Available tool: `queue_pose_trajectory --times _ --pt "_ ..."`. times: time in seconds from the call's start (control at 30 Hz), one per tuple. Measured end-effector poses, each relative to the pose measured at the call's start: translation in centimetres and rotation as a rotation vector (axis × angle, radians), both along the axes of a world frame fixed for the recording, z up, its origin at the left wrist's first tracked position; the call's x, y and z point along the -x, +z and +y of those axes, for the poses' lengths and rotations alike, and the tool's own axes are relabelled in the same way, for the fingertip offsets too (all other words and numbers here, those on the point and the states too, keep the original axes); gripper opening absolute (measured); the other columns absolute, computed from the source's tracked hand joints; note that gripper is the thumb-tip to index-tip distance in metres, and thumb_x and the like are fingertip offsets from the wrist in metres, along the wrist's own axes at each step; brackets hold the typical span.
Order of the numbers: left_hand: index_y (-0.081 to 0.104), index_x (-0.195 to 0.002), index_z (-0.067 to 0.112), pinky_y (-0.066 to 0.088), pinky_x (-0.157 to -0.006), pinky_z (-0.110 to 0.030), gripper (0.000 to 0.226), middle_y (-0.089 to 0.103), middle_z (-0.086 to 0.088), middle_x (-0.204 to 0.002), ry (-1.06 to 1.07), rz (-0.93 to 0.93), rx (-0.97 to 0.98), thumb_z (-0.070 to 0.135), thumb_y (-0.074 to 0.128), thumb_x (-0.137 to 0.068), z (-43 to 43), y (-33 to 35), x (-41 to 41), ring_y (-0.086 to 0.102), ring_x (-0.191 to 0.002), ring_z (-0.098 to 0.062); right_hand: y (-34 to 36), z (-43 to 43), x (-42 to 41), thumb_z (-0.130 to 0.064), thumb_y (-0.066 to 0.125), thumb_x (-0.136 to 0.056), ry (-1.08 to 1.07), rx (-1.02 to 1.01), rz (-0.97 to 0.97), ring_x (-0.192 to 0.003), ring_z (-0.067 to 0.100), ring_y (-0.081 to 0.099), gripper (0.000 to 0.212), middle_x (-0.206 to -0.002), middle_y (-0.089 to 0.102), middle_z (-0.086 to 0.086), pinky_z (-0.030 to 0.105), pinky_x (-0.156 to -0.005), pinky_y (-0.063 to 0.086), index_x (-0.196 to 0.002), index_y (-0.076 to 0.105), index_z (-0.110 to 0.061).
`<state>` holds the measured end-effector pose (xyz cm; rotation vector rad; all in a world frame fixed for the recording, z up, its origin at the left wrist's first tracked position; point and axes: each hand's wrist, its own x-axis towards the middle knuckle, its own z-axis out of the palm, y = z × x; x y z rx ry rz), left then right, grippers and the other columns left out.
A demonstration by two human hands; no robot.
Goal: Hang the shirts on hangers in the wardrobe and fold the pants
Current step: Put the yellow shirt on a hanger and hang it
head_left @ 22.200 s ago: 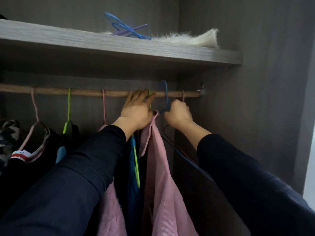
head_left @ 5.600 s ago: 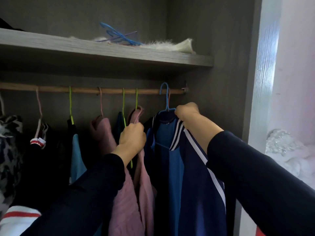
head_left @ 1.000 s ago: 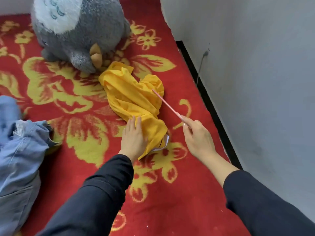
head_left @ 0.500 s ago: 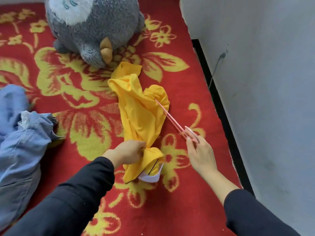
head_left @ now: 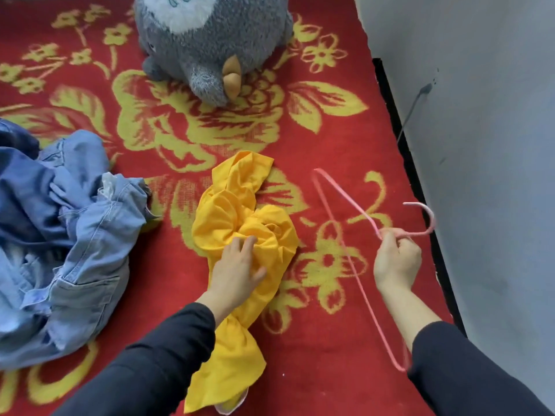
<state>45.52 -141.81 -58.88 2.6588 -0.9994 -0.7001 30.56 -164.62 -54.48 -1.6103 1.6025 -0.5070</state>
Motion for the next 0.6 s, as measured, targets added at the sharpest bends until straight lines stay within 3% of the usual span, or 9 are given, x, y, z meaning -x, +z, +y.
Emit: queue_pose_trajectory --times 0.1,0.17,0.2,0.27,0.3,0.37,0.47,0.53,0.6 --pt "-0.013 -0.147 0.04 0.048 -0.083 -0.054 0.112 0.003 -0.009 -0.152 0.125 0.147 -0.265 0.07 0.064 -0.071 -1.2 -1.5 0.8 0.031 -0.125 -0.045 -1.0 2.0 -0.7 -0.02 0.043 -0.094 0.086 -0.027 0.025 -0.065 0.01 0.054 0.017 -0.075 0.058 -0.007 0.027 -0.058 0.04 -0.101 0.058 -0.023" --pt "-0.008 -0.148 0.034 0.044 -0.087 -0.062 0.107 -0.01 -0.01 -0.156 0.13 0.157 -0.414 0.062 0.066 -0.075 -0.9 -2.3 1.1 0.025 -0.128 -0.05 -2.1 3.7 -0.9 -0.022 0.043 -0.094 0.154 -0.113 0.043 -0.066 0.015 0.054 0.012 -0.077 0.056 -0.006 0.028 -0.056 0.038 -0.1 0.052 -0.027" --pt "0.004 -0.147 0.027 0.046 -0.086 -0.061 0.093 -0.004 -0.011 -0.156 0.114 0.115 -0.425 0.051 0.066 -0.081 -0.5 -2.6 1.1 0.028 -0.126 -0.049 -2.6 4.5 -1.0 -0.024 0.043 -0.095 0.198 -0.149 0.062 -0.067 0.018 0.053 0.009 -0.075 0.055 -0.005 0.029 -0.055 0.036 -0.094 0.051 -0.023" --pt "0.032 -0.132 0.019 0.051 -0.08 -0.053 0.051 0.03 -0.011 -0.143 0.109 0.063 -0.292 0.027 0.059 -0.089 0.7 -3.1 0.2 0.045 -0.112 -0.041 -3.4 5.9 -1.3 -0.024 0.042 -0.096 0.305 -0.187 0.119 -0.068 0.023 0.053 0.017 -0.073 0.055 -0.001 0.029 -0.054 0.034 -0.087 0.055 -0.015" --pt "0.043 -0.118 0.019 0.052 -0.076 -0.047 0.032 0.048 -0.008 -0.126 0.144 0.107 -0.173 0.021 0.055 -0.089 1.6 -3.2 -0.6 0.053 -0.101 -0.035 -3.7 6.4 -1.6 -0.021 0.043 -0.097 0.344 -0.214 0.138 -0.069 0.025 0.054 0.017 -0.074 0.055 0.0 0.029 -0.055 0.034 -0.088 0.055 -0.014" --pt "0.056 -0.093 0.022 0.049 -0.069 -0.037 0.012 0.063 0.001 -0.091 0.331 0.377 0.06 0.016 0.051 -0.085 3.6 -2.7 -2.9 0.059 -0.083 -0.024 -3.9 7.4 -2.6 -0.017 0.044 -0.096 0.381 -0.234 0.166 -0.074 0.024 0.055 0.012 -0.078 0.056 -0.001 0.029 -0.059 0.036 -0.092 0.055 -0.015" --pt "0.07 -0.085 0.026 0.042 -0.061 -0.03 0.027 0.066 0.009 -0.069 0.797 0.762 0.369 0.016 0.046 -0.078 8.1 -1.5 -6.1 0.055 -0.069 -0.015 -4.2 8.9 -4.4 -0.018 0.045 -0.095 0.37 -0.264 0.201 -0.074 0.02 0.055 0.013 -0.084 0.059 0.0 0.027 -0.055 0.037 -0.097 0.057 -0.013" --pt "0.072 -0.093 0.025 0.042 -0.06 -0.031 0.025 0.068 0.002 -0.071 1.09 0.758 0.476 0.029 0.054 -0.076 11.6 -1.2 -6.8 0.056 -0.065 -0.018 -4.3 10.1 -5.7 -0.019 0.045 -0.094 0.374 -0.287 0.203 -0.071 0.017 0.055 0.016 -0.085 0.06 0.001 0.025 -0.051 0.035 -0.101 0.058 -0.012" --pt "0.066 -0.1 0.018 0.046 -0.067 -0.038 0.037 0.067 -0.009 -0.086 1.301 0.689 0.489 0.042 0.058 -0.072 14.1 -1.5 -6.7 0.059 -0.077 -0.025 -4.3 11.5 -6.8 -0.019 0.047 -0.094 0.411 -0.287 0.219 -0.064 0.006 0.049 0.014 -0.082 0.056 -0.003 0.02 -0.046 0.03 -0.102 0.056 -0.012"
